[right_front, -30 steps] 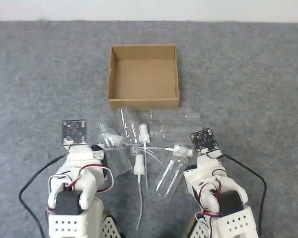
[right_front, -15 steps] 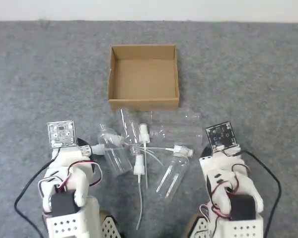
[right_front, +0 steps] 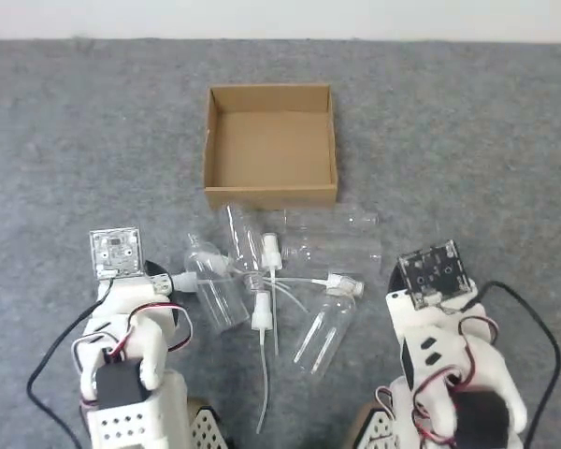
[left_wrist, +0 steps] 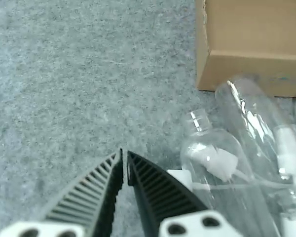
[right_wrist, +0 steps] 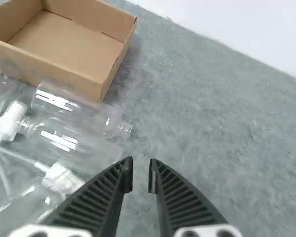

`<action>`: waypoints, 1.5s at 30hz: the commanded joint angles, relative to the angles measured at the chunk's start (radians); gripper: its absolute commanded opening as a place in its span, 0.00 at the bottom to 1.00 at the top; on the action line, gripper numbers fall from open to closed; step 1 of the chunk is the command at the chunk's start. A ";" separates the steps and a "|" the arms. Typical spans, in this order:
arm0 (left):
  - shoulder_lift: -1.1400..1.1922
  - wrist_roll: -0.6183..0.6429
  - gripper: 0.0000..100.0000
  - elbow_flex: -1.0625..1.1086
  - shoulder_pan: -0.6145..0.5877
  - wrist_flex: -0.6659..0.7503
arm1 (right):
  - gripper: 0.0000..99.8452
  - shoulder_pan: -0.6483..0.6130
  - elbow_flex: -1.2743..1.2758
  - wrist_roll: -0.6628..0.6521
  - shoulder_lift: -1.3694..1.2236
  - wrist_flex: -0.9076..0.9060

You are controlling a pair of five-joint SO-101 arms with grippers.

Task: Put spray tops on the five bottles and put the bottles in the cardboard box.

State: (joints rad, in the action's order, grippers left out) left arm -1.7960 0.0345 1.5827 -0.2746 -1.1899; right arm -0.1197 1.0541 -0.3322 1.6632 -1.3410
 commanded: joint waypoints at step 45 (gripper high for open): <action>-0.018 -0.170 0.01 0.039 -0.006 0.049 | 0.24 -0.486 -0.919 -0.315 -1.659 -0.136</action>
State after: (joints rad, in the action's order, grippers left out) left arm -1.7960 -0.1266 1.6318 -0.2746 -1.1715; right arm -0.5953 0.2225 -0.6022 0.0138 -1.4684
